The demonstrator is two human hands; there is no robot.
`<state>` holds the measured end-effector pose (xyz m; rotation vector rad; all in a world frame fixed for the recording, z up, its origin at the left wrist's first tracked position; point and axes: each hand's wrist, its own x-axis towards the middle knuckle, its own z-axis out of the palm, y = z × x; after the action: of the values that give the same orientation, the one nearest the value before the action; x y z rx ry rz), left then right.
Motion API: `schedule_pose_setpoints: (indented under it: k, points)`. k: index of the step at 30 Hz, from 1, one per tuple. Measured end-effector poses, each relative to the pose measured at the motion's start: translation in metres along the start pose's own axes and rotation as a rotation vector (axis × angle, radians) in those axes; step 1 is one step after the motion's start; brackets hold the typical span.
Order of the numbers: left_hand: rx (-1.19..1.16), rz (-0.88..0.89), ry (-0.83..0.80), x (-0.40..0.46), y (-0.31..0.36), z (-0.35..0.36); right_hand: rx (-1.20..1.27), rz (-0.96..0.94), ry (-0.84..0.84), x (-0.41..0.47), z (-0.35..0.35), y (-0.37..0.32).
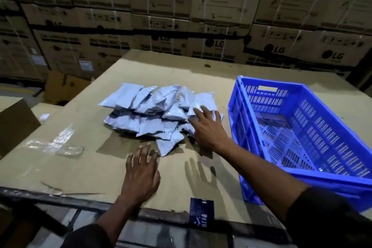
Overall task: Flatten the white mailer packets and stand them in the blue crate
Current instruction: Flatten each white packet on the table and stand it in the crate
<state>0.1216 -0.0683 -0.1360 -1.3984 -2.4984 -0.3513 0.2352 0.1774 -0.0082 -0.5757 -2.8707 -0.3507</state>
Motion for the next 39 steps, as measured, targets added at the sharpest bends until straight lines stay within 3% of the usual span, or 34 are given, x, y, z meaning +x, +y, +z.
schedule_pose_setpoints:
  k: [6, 15, 18, 22, 26, 28, 31, 34, 39]
  points:
    - [0.01, 0.009, -0.023, -0.003, -0.015, -0.001, -0.231, -0.025, -0.128, 0.019, 0.016, -0.007]
    - [-0.024, -0.034, 0.016, 0.002, -0.017, 0.015, -0.262, 0.058, -0.149, 0.041, 0.012, 0.006]
    - [-0.03, -0.032, 0.031, 0.003, -0.018, 0.015, -0.234, 0.068, 0.02, 0.044, 0.013, 0.007]
    - [-0.053, -0.031, 0.041, 0.002, -0.019, 0.014, 0.008, -0.01, 0.456, 0.04, 0.005, -0.002]
    - [-0.071, -0.05, 0.048, 0.002, -0.018, 0.01, 0.123, 0.028, 0.698, 0.026, -0.029, -0.014]
    - [-0.073, -0.052, 0.073, 0.001, -0.017, 0.007, 0.31, 0.036, 0.804, 0.014, -0.048, -0.023]
    - [-0.121, -0.013, 0.152, -0.003, -0.017, 0.003, 0.802, 0.165, 0.846, -0.013, -0.076, -0.044]
    - [-0.236, 0.089, 0.283, -0.006, -0.018, -0.001, 1.326, 0.476, 0.699, -0.037, -0.076, -0.064]
    - [-0.352, 0.19, 0.372, -0.015, -0.021, -0.004, 1.78, 0.783, 0.443, -0.076, -0.032, -0.079]
